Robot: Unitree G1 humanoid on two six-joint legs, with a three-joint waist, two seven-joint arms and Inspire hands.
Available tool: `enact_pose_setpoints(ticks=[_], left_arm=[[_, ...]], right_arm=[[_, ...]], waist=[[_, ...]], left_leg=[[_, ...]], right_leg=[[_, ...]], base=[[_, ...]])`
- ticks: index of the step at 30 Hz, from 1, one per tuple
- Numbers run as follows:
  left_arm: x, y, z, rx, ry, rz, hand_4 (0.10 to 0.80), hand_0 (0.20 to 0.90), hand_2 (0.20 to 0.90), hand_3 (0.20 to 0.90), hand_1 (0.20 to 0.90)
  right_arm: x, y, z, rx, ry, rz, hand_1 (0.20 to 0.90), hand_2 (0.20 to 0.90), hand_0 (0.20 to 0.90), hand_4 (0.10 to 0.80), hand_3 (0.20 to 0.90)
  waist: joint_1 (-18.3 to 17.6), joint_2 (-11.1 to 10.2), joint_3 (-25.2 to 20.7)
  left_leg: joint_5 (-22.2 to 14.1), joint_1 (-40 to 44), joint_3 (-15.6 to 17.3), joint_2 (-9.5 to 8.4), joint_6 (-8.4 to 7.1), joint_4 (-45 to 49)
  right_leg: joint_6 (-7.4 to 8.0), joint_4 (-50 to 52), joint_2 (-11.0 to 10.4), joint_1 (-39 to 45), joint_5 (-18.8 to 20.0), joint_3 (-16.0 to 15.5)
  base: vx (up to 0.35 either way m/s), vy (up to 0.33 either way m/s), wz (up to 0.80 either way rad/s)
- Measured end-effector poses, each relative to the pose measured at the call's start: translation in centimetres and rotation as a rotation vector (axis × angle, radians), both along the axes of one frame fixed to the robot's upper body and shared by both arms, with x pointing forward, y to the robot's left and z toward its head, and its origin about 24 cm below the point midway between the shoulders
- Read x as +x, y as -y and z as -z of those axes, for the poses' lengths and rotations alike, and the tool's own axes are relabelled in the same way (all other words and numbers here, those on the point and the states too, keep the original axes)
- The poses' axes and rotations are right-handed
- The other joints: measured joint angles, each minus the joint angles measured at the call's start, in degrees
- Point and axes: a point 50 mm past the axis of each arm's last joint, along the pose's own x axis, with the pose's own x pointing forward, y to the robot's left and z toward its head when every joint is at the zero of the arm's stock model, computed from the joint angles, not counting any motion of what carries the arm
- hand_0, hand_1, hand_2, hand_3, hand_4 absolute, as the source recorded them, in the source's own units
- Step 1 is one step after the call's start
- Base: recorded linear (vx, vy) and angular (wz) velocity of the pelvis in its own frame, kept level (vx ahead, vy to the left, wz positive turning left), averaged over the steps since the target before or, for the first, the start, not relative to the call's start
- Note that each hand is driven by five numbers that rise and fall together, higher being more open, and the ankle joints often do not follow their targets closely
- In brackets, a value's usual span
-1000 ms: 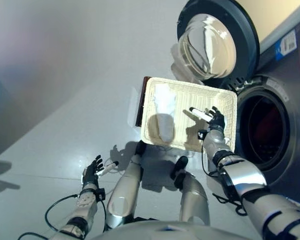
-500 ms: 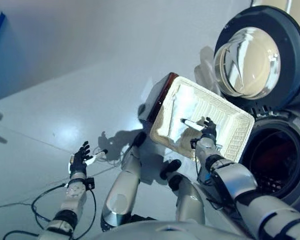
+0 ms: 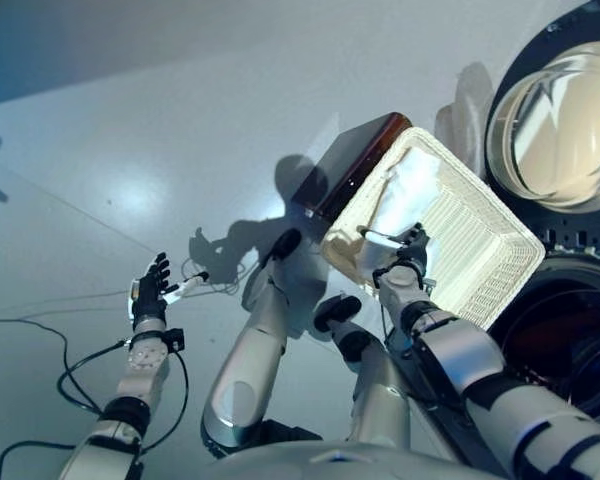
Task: Pick up the clothes and place them into the washing machine
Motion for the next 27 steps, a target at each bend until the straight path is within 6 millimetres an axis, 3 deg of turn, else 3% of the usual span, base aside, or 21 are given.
enact_pose_setpoints(ticks=[1,2,3,4,5,8,11,16,19,25,27], left_arm=[[0.2,0.1,-0.2,-0.002,0.013,-0.003,0.800,0.900,0.900,0.900,0.900],[0.4,0.2,-0.5,-0.003,0.028,-0.002,0.800,0.900,0.900,0.900,0.900],[0.4,0.2,-0.5,-0.004,0.031,-0.008,0.800,0.900,0.900,0.900,0.900],[0.4,0.2,-0.6,-0.005,0.033,-0.011,0.800,0.900,0.900,0.900,0.900],[0.4,0.2,-0.6,-0.006,0.036,-0.017,0.800,0.900,0.900,0.900,0.900],[0.0,0.3,-0.5,-0.009,0.037,-0.017,0.800,0.900,0.900,0.900,0.900],[-0.1,1.2,-0.5,-0.017,0.051,0.020,0.800,0.900,0.900,0.900,0.900],[-0.6,1.3,0.0,-0.017,0.026,0.027,0.800,0.900,0.900,0.900,0.900],[-0.5,1.8,0.0,-0.015,0.029,0.054,0.800,0.900,0.900,0.900,0.900],[-0.5,3.4,0.4,-0.025,0.016,0.127,0.800,0.900,0.900,0.900,0.900],[-0.8,3.3,0.8,-0.024,-0.002,0.122,0.800,0.900,0.900,0.900,0.900]], right_arm=[[0.0,0.3,-0.2,-0.017,-0.002,0.010,0.900,0.900,0.900,0.800,0.900],[0.2,1.2,-0.7,-0.039,0.001,0.037,0.820,0.820,0.820,0.743,0.820],[0.5,2.0,-1.3,-0.055,0.003,0.052,0.535,0.535,0.535,0.539,0.535],[0.5,2.4,-1.5,-0.064,0.004,0.061,0.296,0.296,0.296,0.369,0.296],[0.5,3.0,-1.7,-0.076,0.010,0.075,0.200,0.200,0.200,0.300,0.200],[0.5,3.8,-2.2,-0.117,0.005,0.118,0.200,0.200,0.200,0.300,0.200],[0.1,6.6,-3.1,-0.148,0.005,0.186,0.200,0.200,0.200,0.300,0.200],[-0.2,7.5,-3.2,-0.138,0.009,0.219,0.200,0.200,0.200,0.300,0.200],[-0.8,9.2,-3.1,-0.120,0.012,0.224,0.200,0.200,0.200,0.300,0.200],[-1.1,10.0,-3.0,-0.047,0.034,0.248,0.200,0.200,0.200,0.300,0.200],[-1.3,9.7,-2.4,0.009,0.043,0.243,0.200,0.200,0.200,0.300,0.200]], waist=[[0.1,0.0,0.0],[0.2,0.1,0.1],[0.1,0.2,0.1],[0.1,0.2,0.1],[0.3,0.3,0.1],[0.5,0.4,0.2],[1.5,1.6,0.7],[1.5,2.9,0.7],[1.5,4.4,1.2],[0.9,8.2,1.2],[-0.3,8.7,1.3]], left_leg=[[0.0,-0.8,-0.2,-0.01,-0.04,-0.2],[0.0,-1.9,-0.3,-0.08,-0.06,-0.3],[0.0,-2.9,-0.5,-0.15,-0.13,-0.3],[0.0,-3.5,-0.6,-0.28,-0.13,-0.3],[0.0,-4.1,-0.7,-0.49,-0.21,0.0],[0.2,-4.8,-0.7,-0.86,-0.39,0.1],[0.2,-5.4,-0.7,-1.79,-0.38,1.0],[0.2,-5.4,-0.6,-2.58,-0.32,2.9],[0.7,-4.6,0.4,-2.67,0.08,2.9],[0.9,-1.2,2.6,-3.23,0.73,2.2],[0.9,0.4,4.1,-2.62,1.12,1.9]], right_leg=[[-0.10,0.4,0.0,-0.8,-0.1,0.0],[-0.18,0.8,-0.2,-2.0,-0.1,-0.2],[-0.23,1.1,-0.2,-3.0,-0.1,-0.1],[-0.26,1.3,-0.3,-3.6,-0.2,0.0],[-0.37,1.8,-0.5,-4.4,-0.2,-0.1],[-0.42,2.3,-1.0,-5.4,-0.3,0.1],[-0.27,3.9,-2.1,-6.6,-0.8,0.8],[-0.44,5.2,-2.7,-6.5,-1.3,1.5],[-0.41,5.9,-3.2,-6.6,-1.5,2.6],[-0.08,7.1,-4.2,-5.3,-1.6,5.3],[0.02,7.0,-4.3,-4.6,-1.4,6.5]], base=[[-0.012,0.013,0.24],[-0.012,0.022,0.18],[-0.014,0.018,0.14],[-0.022,0.029,0.10],[-0.017,0.019,0.06],[-0.016,0.027,0.01],[-0.018,0.059,0.02],[-0.018,0.048,-0.03],[-0.012,0.040,-0.03],[-0.019,0.048,-0.12],[-0.027,0.104,-0.21]])
